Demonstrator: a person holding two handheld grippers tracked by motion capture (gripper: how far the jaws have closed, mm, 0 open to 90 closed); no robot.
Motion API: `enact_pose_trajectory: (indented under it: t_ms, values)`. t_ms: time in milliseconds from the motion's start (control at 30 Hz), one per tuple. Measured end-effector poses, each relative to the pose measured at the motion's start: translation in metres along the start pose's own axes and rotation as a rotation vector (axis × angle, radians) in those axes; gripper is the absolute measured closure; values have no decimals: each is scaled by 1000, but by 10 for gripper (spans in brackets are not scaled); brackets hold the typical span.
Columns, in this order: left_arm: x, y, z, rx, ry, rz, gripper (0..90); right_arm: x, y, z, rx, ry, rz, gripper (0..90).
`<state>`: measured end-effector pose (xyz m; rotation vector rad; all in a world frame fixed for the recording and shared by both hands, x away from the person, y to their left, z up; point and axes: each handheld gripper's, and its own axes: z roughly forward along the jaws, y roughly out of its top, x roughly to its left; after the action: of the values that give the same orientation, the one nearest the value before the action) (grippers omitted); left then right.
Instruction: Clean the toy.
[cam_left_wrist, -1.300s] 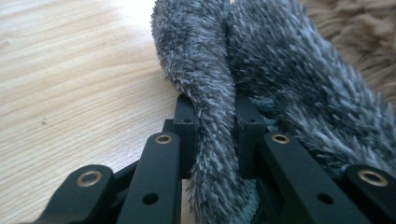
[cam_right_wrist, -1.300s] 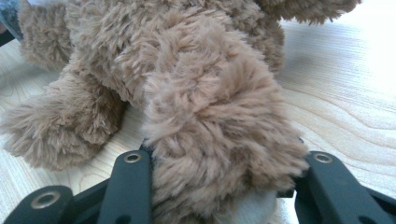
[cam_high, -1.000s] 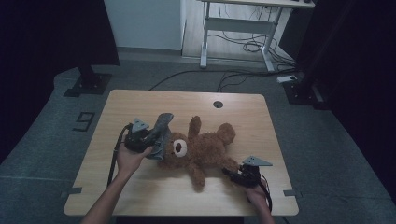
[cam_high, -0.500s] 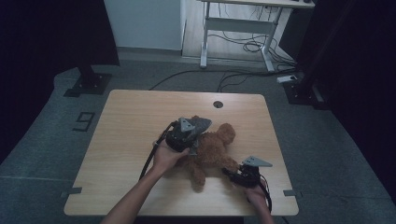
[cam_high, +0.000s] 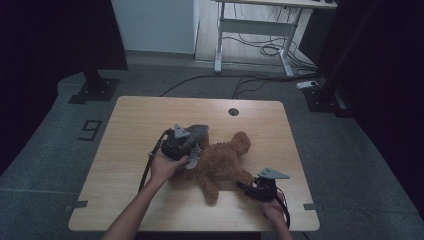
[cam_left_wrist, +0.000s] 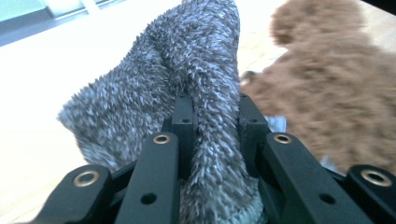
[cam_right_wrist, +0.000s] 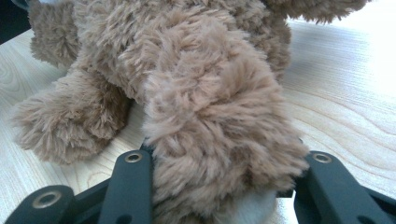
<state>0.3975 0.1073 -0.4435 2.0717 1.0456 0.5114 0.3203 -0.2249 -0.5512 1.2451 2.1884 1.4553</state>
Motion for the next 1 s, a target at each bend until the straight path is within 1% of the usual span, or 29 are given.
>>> enact_pose_trajectory:
  t_ms: [33, 67, 133, 167, 267, 333, 367, 433, 500, 600, 667, 733, 800, 867, 900, 933, 1000]
  values:
    - [0, 0, 0, 0, 0, 0, 739, 0, 0, 0, -1, 0, -1, 555]
    - [13, -8, 0, 13, 20, -26, 739, 0, 0, 0, -1, 0, -2, 555]
    - [25, -19, 0, 15, 36, -66, 742, 0, 0, 0, -1, 1, 2, 554]
    - [31, -25, 0, 23, 55, -80, 743, 0, 0, 0, -2, 1, -2, 554]
    - [45, -40, 2, 55, 87, -107, 746, 0, 0, 0, -2, 1, 0, 555]
    - [52, -50, 4, 71, 82, -132, 748, 0, 0, 0, -2, 1, 2, 554]
    - [56, -57, 5, 89, 78, -145, 751, 0, 0, 0, -2, 1, 2, 555]
    - [58, -66, 8, 121, 75, -142, 755, -1, 0, 0, -1, 0, 6, 555]
    - [57, -76, 11, 148, 57, -142, 757, -1, 0, 0, -2, 0, 10, 555]
    - [54, -89, 14, 155, 16, -145, 757, -1, 0, 0, 0, -1, 10, 555]
    - [54, -92, 13, 144, -2, -158, 757, -1, 0, 0, 0, 0, 10, 555]
    - [57, -90, 8, 123, -15, -178, 757, -1, 0, 0, 0, -1, 11, 555]
    - [62, -85, -2, 80, -29, -203, 757, -2, 0, 0, 1, -1, 10, 555]
    - [64, -79, -15, 29, -37, -217, 756, -2, 0, 0, 1, 0, 9, 554]
    - [64, -79, -15, 29, -37, -217, 756, -2, 0, 0, 1, 0, 9, 555]
    - [64, -72, -29, -33, -49, -225, 756, -2, 0, 0, 2, 0, 10, 555]
    - [61, -65, -43, -107, -77, -230, 756, -2, 0, 0, 2, 0, 9, 555]
